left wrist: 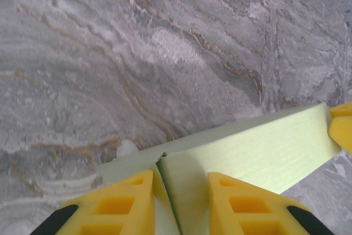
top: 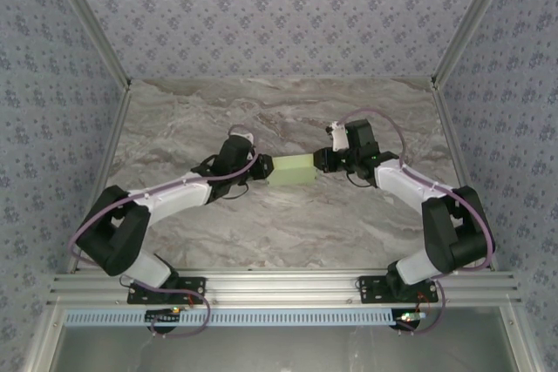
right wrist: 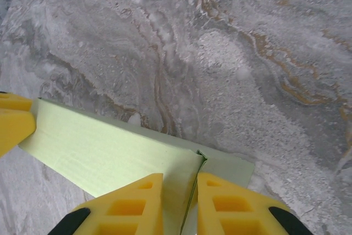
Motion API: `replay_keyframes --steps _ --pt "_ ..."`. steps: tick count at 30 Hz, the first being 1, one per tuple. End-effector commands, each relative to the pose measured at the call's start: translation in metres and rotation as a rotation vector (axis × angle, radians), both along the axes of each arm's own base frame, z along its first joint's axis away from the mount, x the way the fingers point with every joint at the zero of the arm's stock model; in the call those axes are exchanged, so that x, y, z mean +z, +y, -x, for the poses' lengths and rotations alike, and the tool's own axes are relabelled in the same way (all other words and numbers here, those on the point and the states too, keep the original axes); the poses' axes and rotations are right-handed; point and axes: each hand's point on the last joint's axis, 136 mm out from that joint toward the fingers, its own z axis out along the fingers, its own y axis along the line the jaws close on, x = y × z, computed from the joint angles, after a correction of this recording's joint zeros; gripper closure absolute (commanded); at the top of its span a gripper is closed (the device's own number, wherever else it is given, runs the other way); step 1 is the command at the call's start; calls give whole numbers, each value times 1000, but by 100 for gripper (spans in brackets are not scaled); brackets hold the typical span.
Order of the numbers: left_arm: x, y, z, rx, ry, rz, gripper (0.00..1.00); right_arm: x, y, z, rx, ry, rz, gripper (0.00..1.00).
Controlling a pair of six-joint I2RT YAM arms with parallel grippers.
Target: Fold the paper box
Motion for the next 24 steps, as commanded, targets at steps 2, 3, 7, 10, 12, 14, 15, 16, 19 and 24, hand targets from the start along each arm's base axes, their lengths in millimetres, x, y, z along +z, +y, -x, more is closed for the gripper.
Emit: replay_keyframes --steps 2,3,7,10,12,14,15,16,19,24 --pt "-14 -8 -15 -47 -1 -60 74 10 11 -9 17 2 -25 81" --pt "-11 -11 -21 -49 -9 -59 74 13 13 -13 20 -6 -29 81" --pt "-4 -19 -34 -55 -29 -66 73 19 19 -24 28 -13 -39 81" --pt "3 -20 -36 -54 -40 -51 73 22 19 -23 29 -26 -42 81" --pt "7 -21 -32 -63 -39 -32 73 24 20 -18 38 -34 -43 81" --pt "8 -20 -26 -65 -36 -17 73 24 21 -13 46 -43 -32 81" --pt "8 -18 -23 -63 -35 -9 72 23 22 -8 52 -46 -24 81" --pt "9 -17 -20 -62 -35 -2 72 23 22 -5 57 -52 -18 81" --pt "10 -15 -10 -64 -35 13 72 20 22 5 66 -73 17 81" --pt "5 -16 3 -76 -24 14 71 12 23 19 78 -78 57 81"
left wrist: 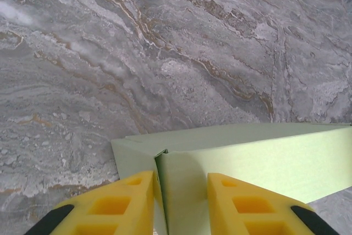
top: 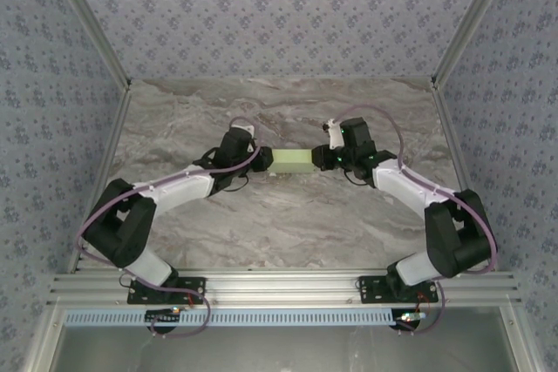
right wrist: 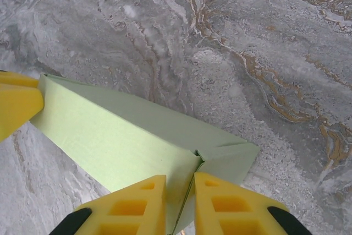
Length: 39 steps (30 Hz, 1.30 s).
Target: Fold the paper box
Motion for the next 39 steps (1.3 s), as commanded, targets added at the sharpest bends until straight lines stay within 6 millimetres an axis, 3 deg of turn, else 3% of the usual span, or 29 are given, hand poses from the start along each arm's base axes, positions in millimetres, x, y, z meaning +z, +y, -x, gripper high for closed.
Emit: replay_keyframes --steps 1,12,21,26,33,39 --pt "-1 -20 24 -85 30 46 71 -2 18 22 94 -3 0 81" --pt "-6 -20 47 -92 31 13 70 -10 12 39 65 -17 52 81" --pt "-20 -17 52 -87 48 -12 69 -23 13 43 47 -9 76 80" --pt "-28 -15 47 -81 49 -54 68 -40 10 41 36 25 119 80" --pt "-47 -11 51 -87 87 -100 64 -67 0 45 32 70 195 76" --pt "-37 -8 49 -94 62 -119 53 -55 2 43 63 57 212 61"
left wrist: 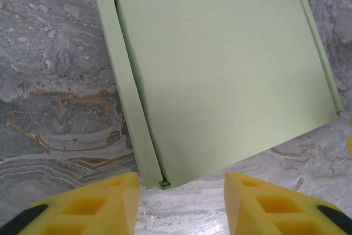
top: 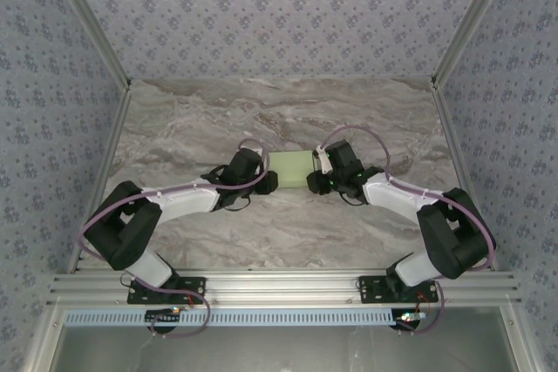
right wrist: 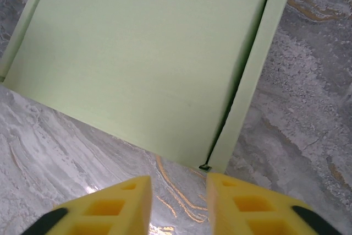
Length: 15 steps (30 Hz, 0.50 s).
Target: Fold the paper box
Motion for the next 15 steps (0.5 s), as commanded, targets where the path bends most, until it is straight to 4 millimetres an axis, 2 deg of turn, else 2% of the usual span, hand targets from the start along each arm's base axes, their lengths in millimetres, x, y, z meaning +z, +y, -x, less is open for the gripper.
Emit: replay_keyframes --steps 1,6,15 --pt "18 -3 -3 -21 -31 8 50 15 3 -3 33 -23 17 58" --pt "26 11 -17 23 -29 51 42 29 -1 -13 8 -14 -58 48" --pt "14 -6 -45 -21 55 110 40 13 3 -49 -61 91 -220 48"
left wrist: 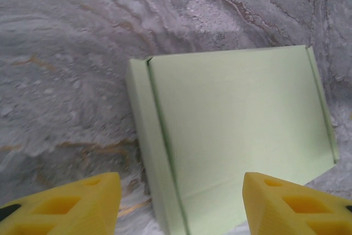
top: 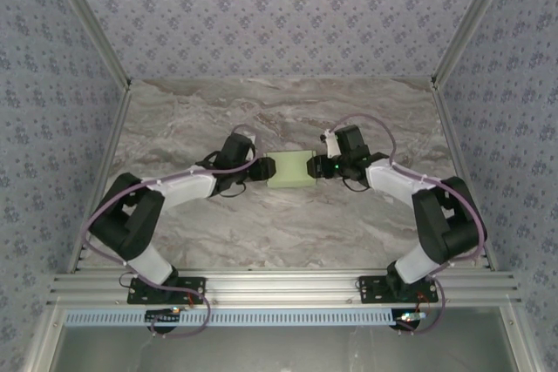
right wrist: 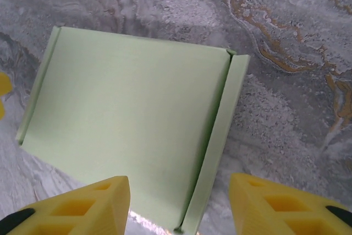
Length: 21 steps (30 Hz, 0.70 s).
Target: Fold the paper box
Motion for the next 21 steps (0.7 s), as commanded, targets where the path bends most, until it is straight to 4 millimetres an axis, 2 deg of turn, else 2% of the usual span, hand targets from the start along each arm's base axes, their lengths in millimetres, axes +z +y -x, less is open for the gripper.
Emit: replay_keyframes --steps 1,10,15,17,21 --pt "5 -15 -7 -46 7 38 40 3 11 -10 1 32 -95 48" --pt "-5 -28 -15 -71 44 41 55 -1 30 -18 38 43 -111 62" --pt "-6 -39 -20 -88 58 60 59 -5 40 -20 51 48 -108 68" --pt "-7 -39 -23 -81 56 50 60 -7 36 -23 38 46 -85 68" --pt "-11 -25 -38 -22 42 -6 60 -6 18 -38 -16 27 -43 68"
